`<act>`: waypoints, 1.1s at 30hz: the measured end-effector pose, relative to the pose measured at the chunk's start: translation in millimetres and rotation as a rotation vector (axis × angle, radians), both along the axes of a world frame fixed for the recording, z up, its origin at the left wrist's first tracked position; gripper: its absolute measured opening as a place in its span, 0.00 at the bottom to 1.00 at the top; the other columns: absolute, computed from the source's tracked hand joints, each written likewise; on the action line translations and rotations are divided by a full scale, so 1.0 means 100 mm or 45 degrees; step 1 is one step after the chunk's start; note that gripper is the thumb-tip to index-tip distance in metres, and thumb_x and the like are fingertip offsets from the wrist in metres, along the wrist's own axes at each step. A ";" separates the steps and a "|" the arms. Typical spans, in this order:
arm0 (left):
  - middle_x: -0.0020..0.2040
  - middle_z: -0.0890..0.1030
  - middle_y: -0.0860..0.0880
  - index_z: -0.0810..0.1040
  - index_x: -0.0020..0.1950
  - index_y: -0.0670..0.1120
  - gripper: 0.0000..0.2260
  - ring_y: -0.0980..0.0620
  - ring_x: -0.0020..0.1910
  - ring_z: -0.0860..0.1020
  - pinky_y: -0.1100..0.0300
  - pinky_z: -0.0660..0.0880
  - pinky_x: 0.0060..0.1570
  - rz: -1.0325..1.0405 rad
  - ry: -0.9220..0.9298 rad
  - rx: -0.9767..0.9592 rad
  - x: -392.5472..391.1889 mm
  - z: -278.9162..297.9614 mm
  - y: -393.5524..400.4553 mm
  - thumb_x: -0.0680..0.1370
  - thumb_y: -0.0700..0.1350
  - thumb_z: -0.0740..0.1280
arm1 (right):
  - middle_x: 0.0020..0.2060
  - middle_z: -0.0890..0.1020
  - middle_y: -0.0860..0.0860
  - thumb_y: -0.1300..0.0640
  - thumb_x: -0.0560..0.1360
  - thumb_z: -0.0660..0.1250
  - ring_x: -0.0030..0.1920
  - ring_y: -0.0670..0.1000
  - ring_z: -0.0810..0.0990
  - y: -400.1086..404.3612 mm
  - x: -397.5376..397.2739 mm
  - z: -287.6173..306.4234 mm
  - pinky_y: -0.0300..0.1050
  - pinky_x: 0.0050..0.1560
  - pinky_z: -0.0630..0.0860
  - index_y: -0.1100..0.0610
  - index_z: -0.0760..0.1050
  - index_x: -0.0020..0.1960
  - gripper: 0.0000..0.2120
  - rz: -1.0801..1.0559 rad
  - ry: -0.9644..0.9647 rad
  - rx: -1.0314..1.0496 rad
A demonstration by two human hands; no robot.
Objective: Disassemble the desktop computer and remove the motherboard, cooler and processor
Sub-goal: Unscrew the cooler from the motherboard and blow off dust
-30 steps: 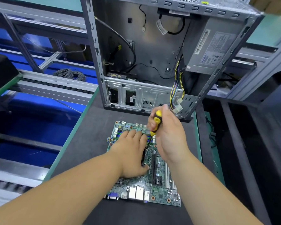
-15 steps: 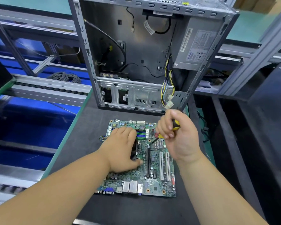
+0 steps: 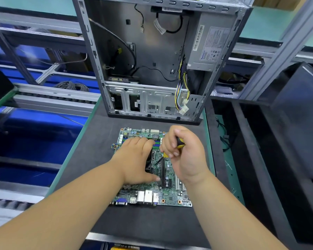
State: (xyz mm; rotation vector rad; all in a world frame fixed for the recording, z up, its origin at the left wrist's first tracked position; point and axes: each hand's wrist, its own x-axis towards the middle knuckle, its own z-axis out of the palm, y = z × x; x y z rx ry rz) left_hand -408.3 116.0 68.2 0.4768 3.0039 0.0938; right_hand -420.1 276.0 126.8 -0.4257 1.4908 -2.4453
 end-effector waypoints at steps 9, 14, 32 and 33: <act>0.62 0.67 0.53 0.62 0.67 0.52 0.40 0.48 0.64 0.65 0.51 0.61 0.68 0.018 0.009 -0.033 0.00 0.01 0.03 0.64 0.74 0.64 | 0.21 0.58 0.52 0.59 0.72 0.56 0.24 0.50 0.59 -0.08 0.07 -0.03 0.53 0.34 0.53 0.58 0.63 0.29 0.13 0.001 0.006 0.030; 0.62 0.66 0.51 0.62 0.68 0.51 0.40 0.47 0.64 0.64 0.51 0.59 0.68 0.019 0.013 -0.083 0.00 0.02 0.06 0.64 0.72 0.66 | 0.21 0.58 0.51 0.59 0.73 0.55 0.23 0.50 0.59 -0.10 0.03 0.01 0.52 0.33 0.53 0.58 0.64 0.28 0.15 0.009 0.016 0.069; 0.60 0.63 0.45 0.59 0.63 0.46 0.33 0.43 0.58 0.62 0.48 0.60 0.63 0.051 0.033 -0.264 -0.02 -0.03 0.17 0.68 0.64 0.65 | 0.30 0.78 0.48 0.45 0.72 0.69 0.33 0.45 0.75 -0.22 0.06 0.02 0.32 0.34 0.72 0.52 0.80 0.37 0.12 -0.308 -0.064 0.341; 0.60 0.63 0.44 0.60 0.65 0.45 0.33 0.42 0.57 0.62 0.48 0.60 0.63 0.049 0.031 -0.286 -0.03 -0.03 0.18 0.69 0.63 0.64 | 0.29 0.77 0.49 0.44 0.73 0.68 0.33 0.45 0.75 -0.25 0.08 0.01 0.32 0.35 0.72 0.52 0.81 0.38 0.12 -0.311 -0.055 0.336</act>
